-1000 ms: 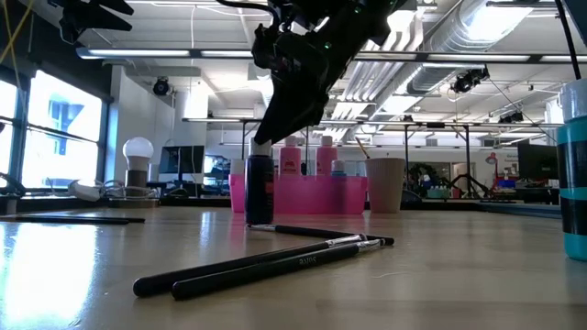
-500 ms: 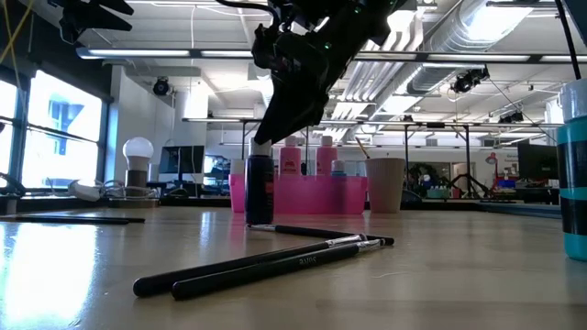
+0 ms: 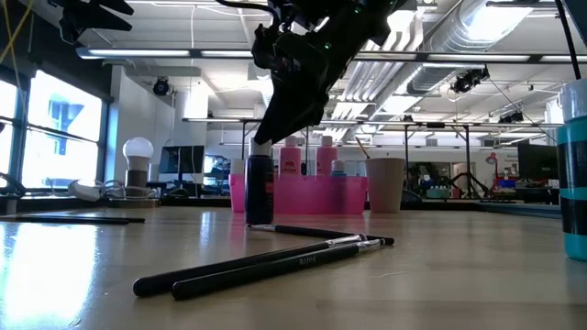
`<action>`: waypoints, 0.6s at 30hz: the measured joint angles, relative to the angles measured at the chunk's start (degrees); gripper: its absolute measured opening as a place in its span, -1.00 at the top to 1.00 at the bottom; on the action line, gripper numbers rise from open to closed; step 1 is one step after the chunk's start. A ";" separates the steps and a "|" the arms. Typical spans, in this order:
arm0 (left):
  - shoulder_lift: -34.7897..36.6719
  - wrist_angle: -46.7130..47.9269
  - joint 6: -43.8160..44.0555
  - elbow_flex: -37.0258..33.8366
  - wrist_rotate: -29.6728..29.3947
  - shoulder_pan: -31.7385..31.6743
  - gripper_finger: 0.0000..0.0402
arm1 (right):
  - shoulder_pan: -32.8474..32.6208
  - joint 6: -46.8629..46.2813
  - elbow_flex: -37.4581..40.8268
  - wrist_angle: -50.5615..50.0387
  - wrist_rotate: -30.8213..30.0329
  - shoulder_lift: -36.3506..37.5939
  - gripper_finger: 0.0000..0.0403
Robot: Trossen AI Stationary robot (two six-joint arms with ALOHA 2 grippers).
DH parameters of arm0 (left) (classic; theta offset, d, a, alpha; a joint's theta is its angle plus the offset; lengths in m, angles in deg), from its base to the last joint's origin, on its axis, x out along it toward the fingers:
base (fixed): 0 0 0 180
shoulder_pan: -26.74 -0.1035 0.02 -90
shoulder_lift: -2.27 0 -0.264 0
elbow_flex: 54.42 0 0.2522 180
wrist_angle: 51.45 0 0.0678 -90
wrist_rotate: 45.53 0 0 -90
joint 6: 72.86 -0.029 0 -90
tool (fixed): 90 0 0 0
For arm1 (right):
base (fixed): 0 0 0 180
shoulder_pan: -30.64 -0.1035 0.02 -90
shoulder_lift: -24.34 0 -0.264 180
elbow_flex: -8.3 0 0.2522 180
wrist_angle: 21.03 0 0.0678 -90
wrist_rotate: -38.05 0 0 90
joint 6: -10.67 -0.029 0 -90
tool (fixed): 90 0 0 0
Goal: Pick & Place Paint Supplies
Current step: Put the small purple paint bottle into the pink bin
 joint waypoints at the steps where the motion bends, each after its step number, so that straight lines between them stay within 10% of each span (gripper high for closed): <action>1: 0.02 0.00 0.00 0.02 0.00 0.00 0.24 | 0.00 0.00 0.00 0.00 0.00 0.00 0.41; 18: 0.00 0.01 0.00 0.02 0.00 0.00 0.24 | 0.68 0.20 -0.02 -0.66 0.07 2.08 0.42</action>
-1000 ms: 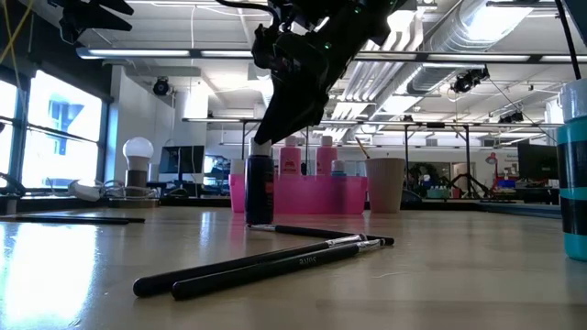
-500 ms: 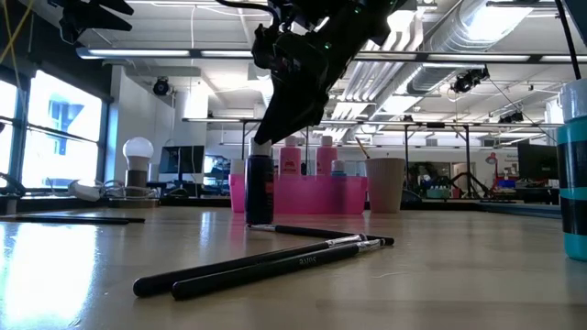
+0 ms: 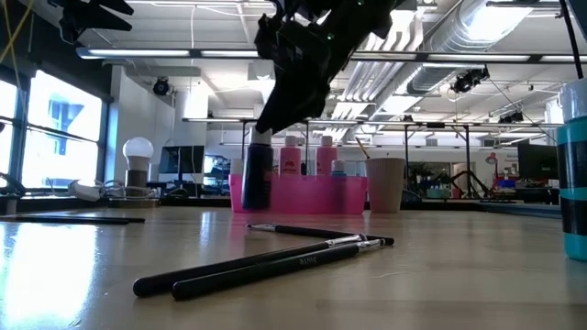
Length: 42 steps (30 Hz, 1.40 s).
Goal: Pick & Place Paint Supplies
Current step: Put the small purple paint bottle into the pink bin
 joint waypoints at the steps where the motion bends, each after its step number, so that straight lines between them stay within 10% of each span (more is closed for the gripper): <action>1: 0.00 0.00 0.00 -0.01 0.00 -0.01 0.24 | 0.24 0.04 0.01 -0.49 0.07 0.52 0.42; 21: 0.00 0.02 0.00 -0.02 0.00 -0.01 0.24 | 10.62 0.24 -0.02 -0.38 -9.14 15.79 0.43; 42: 0.00 0.02 -1.51 -0.02 -1.88 -0.02 0.24 | 21.52 -0.85 0.00 0.23 -5.06 13.45 0.44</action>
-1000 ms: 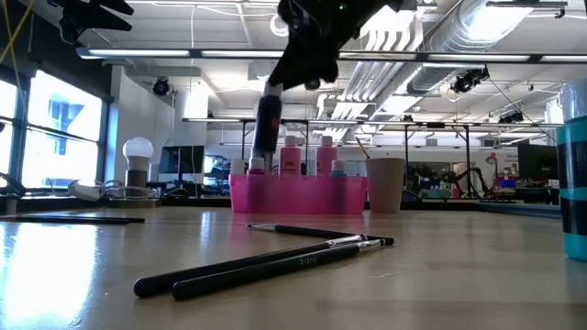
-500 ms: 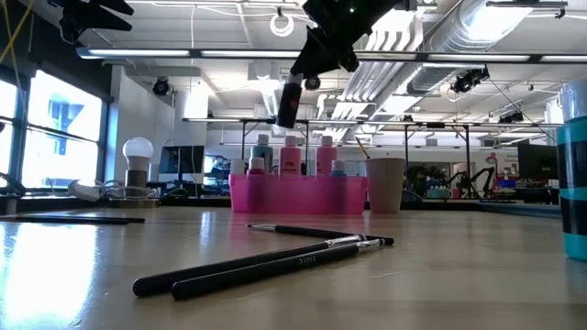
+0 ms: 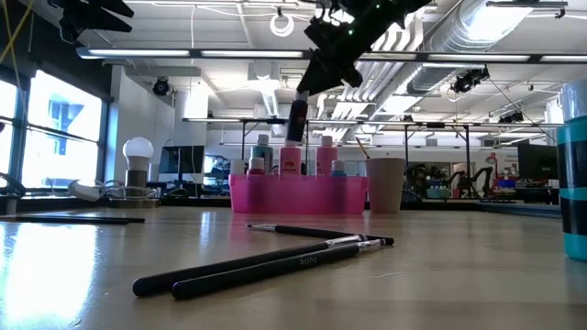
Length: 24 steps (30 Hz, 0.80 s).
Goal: Pick & Place Paint Supplies
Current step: Put the small purple paint bottle into the pink bin
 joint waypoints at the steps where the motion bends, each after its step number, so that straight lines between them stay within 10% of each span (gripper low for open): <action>1: 0.02 0.00 0.00 0.00 -0.05 0.00 0.24 | -0.02 -0.11 0.00 0.38 0.59 -0.74 0.44; 24: 0.02 0.00 0.02 0.00 -0.02 0.02 0.24 | 2.84 -0.90 0.04 1.96 -1.22 -12.24 0.45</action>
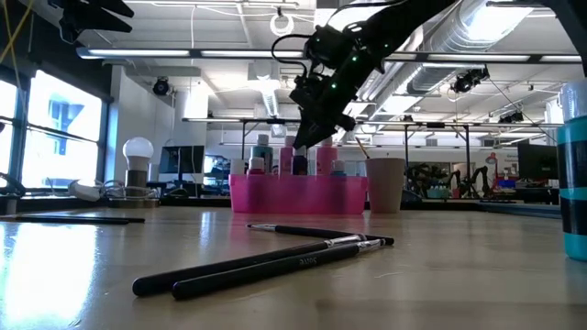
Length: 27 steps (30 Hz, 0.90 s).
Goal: Pick & Place Paint Supplies
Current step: Put the small purple paint bottle into the pink bin
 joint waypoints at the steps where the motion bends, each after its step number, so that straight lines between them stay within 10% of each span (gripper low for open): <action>1: 0.00 0.00 0.00 0.00 -0.01 -0.02 0.24 | 0.09 -0.13 0.00 0.91 -0.30 -0.31 0.45; 27: 0.00 0.00 0.02 0.00 0.00 -0.02 0.24 | 0.86 -1.53 0.00 0.35 -2.57 -2.75 0.45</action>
